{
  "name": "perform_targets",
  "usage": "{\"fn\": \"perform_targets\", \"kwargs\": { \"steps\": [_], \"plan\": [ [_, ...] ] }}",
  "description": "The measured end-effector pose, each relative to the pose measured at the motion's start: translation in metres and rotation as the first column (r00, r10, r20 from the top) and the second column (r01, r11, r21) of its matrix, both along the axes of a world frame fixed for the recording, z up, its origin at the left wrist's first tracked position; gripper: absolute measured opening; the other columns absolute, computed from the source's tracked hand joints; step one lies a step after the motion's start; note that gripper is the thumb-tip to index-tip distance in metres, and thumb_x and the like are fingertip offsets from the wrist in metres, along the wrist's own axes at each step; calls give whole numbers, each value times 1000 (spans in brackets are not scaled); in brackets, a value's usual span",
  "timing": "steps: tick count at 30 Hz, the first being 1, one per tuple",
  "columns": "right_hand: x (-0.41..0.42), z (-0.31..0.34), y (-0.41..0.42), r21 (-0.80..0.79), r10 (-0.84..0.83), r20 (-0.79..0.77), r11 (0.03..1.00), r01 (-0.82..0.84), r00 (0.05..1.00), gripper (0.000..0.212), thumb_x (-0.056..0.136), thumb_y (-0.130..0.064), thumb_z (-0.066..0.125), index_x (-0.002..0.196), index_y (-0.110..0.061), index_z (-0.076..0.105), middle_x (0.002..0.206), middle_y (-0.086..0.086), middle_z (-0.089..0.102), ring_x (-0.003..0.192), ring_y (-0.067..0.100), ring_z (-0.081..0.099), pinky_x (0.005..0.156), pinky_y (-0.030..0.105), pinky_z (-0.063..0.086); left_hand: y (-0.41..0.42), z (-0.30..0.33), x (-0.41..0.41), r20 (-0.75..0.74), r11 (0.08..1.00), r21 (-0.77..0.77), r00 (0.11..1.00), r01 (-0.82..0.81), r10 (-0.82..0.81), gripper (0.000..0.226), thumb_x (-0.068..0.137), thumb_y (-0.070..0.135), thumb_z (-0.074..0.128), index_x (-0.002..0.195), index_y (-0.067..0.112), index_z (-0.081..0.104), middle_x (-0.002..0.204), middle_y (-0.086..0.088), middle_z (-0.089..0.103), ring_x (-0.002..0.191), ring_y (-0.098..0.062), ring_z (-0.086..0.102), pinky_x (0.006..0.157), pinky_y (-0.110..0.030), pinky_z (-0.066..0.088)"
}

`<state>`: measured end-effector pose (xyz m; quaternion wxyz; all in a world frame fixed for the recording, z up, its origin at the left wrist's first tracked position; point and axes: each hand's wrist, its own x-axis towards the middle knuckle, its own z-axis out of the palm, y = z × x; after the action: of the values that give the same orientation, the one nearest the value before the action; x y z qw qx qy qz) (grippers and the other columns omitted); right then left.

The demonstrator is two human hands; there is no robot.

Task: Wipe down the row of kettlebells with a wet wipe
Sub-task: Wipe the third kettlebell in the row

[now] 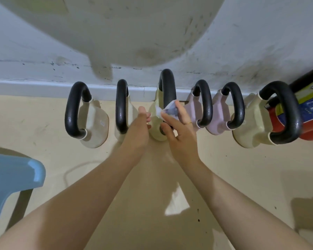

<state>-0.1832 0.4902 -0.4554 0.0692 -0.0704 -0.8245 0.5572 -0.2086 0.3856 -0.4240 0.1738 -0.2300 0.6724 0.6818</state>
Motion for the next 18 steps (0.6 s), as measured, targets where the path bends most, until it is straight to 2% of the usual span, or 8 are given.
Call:
{"fn": "perform_targets", "kwargs": {
  "steps": [3, 5, 6, 9, 12, 14, 16, 18],
  "plan": [
    [-19, 18, -2, -236, -139, 50, 961, 147, 989, 14, 88, -8, 58, 92, 3, 66, 105, 0, 50, 83, -4, 51, 72, -2, 35, 0, 2, 6, -26, 994, -63, 995, 90, -92, 51, 97, 47, 21, 114, 16, 57, 111, 0, 59, 110, -20, 54, 107, -42, 38],
    [-27, 25, -10, -209, -235, 80, 946, 246, 969, 12, 87, -13, 59, 79, -4, 60, 102, -2, 46, 82, -1, 49, 71, 1, 37, 0, 3, 13, -43, 981, -99, 984, 167, -171, 55, 93, 52, 21, 116, 19, 58, 119, -1, 59, 112, -19, 55, 106, -43, 38],
    [-25, 23, -14, -190, -260, 85, 943, 272, 962, 7, 85, -15, 61, 83, -10, 57, 101, -4, 46, 83, 1, 49, 70, 4, 38, 0, 3, 15, -50, 974, -110, 978, 197, -203, 54, 91, 53, 21, 112, 22, 60, 118, -2, 60, 110, -19, 56, 105, -43, 39],
    [-3, 9, -22, -193, -252, 155, 941, 280, 955, 32, 85, -11, 62, 112, -17, 45, 90, -11, 49, 88, 9, 52, 74, 10, 45, 0, 3, 16, -64, 969, -132, 974, 207, -216, 48, 93, 49, 19, 88, 21, 58, 110, -11, 64, 100, -21, 56, 102, -43, 41],
    [-6, -5, -23, 44, -260, 220, 966, 257, 940, 46, 84, -18, 63, 126, -17, 44, 89, -15, 56, 93, -9, 50, 112, 37, 27, 0, 4, 14, -48, 978, -130, 984, 165, -173, 54, 91, 51, 20, 111, 18, 58, 121, -7, 60, 113, -20, 53, 107, -45, 37],
    [-18, -5, -23, -28, -303, 241, 947, 319, 922, 51, 78, -20, 67, 124, -22, 46, 80, -19, 56, 91, 3, 57, 108, 48, 32, -2, -1, 14, -69, 977, -143, 983, 158, -169, 50, 95, 46, 22, 125, 21, 54, 131, 1, 53, 121, -15, 47, 108, -36, 34],
    [-21, -5, -27, -175, -271, 233, 933, 314, 934, 60, 76, -20, 68, 129, -23, 41, 80, -19, 56, 92, 16, 61, 100, 50, 42, -2, -3, 16, -83, 970, -160, 977, 182, -197, 46, 98, 42, 21, 125, 24, 54, 127, 5, 50, 116, -10, 44, 96, -26, 31],
    [-12, -9, -30, -124, -239, 261, 953, 278, 935, 61, 77, -20, 67, 131, -20, 39, 76, -21, 56, 93, 19, 63, 104, 55, 35, -2, -5, 17, -54, 969, -150, 977, 196, -206, 47, 97, 44, 22, 127, 26, 54, 135, 4, 48, 121, -10, 42, 94, -24, 27]
  ]
}}
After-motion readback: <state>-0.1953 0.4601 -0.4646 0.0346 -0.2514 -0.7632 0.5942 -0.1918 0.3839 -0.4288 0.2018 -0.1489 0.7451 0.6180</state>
